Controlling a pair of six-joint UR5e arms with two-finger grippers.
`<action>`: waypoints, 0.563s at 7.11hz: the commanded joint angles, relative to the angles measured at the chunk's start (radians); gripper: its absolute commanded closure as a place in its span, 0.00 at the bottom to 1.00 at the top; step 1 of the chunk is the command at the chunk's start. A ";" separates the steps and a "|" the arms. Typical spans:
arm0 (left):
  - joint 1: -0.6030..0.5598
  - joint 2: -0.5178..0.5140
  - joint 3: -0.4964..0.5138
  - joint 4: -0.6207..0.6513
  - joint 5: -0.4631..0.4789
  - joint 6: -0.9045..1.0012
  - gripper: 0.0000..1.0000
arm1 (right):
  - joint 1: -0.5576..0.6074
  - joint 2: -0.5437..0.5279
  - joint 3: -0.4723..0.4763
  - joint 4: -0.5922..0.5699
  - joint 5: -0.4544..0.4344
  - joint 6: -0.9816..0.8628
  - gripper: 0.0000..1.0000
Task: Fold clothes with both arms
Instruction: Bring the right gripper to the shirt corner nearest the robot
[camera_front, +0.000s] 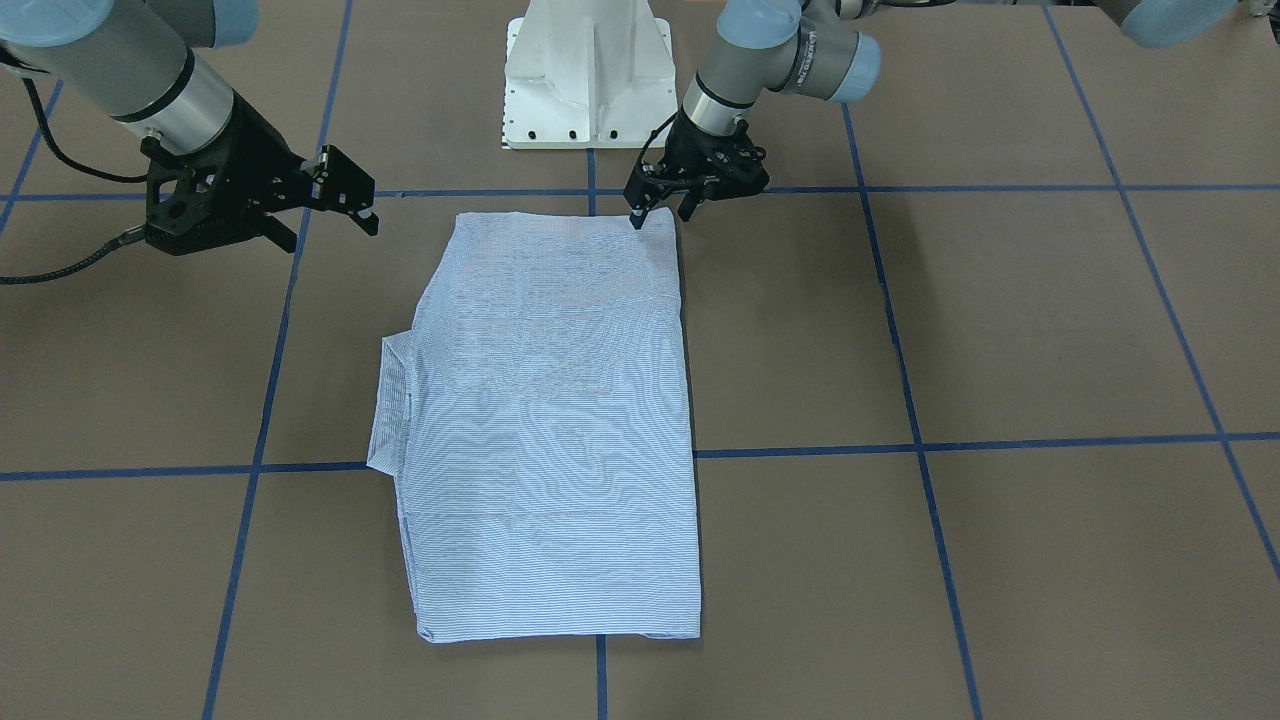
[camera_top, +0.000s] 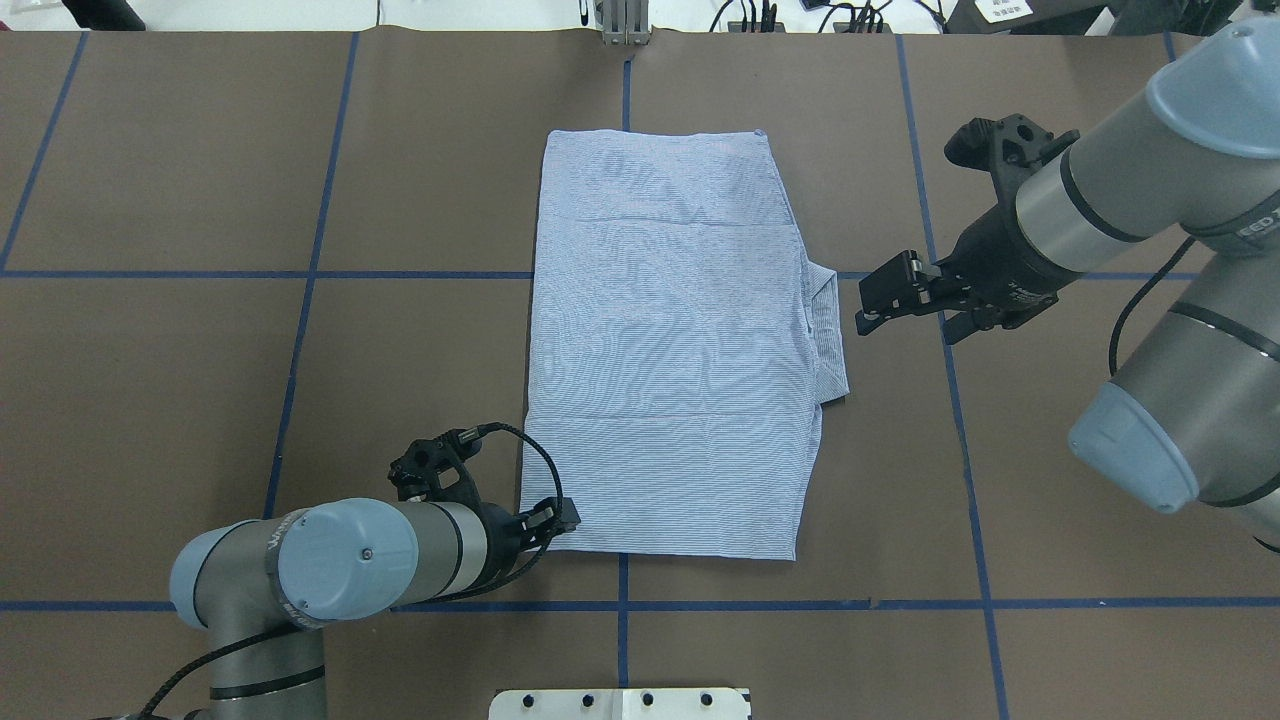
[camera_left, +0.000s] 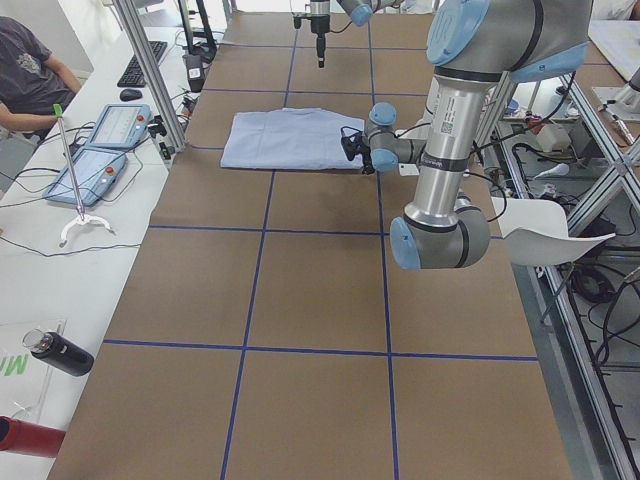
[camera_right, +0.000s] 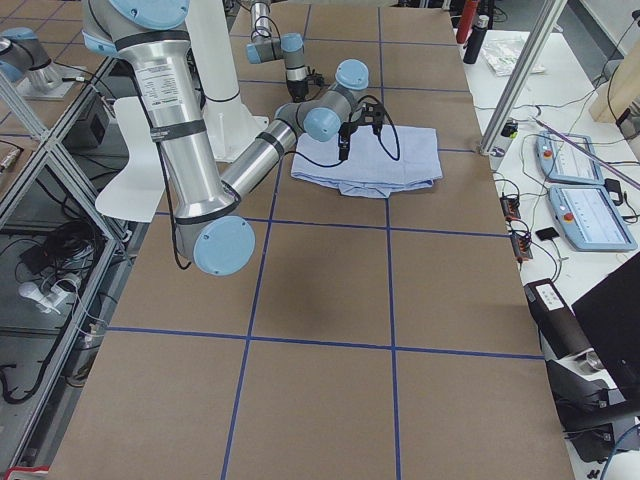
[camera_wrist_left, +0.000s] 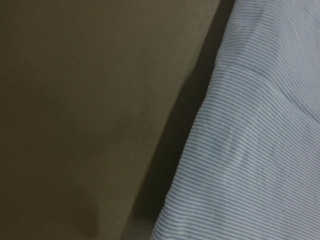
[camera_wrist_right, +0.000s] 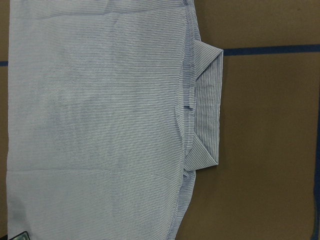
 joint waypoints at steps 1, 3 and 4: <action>0.005 -0.015 0.019 0.001 0.000 -0.001 0.39 | 0.000 -0.001 -0.004 0.001 -0.001 0.000 0.00; 0.002 -0.015 0.011 0.002 -0.002 0.002 0.90 | 0.000 0.000 -0.004 -0.001 -0.001 0.000 0.00; -0.004 -0.014 -0.004 0.002 -0.005 0.005 1.00 | -0.003 0.000 -0.004 -0.001 -0.002 0.003 0.00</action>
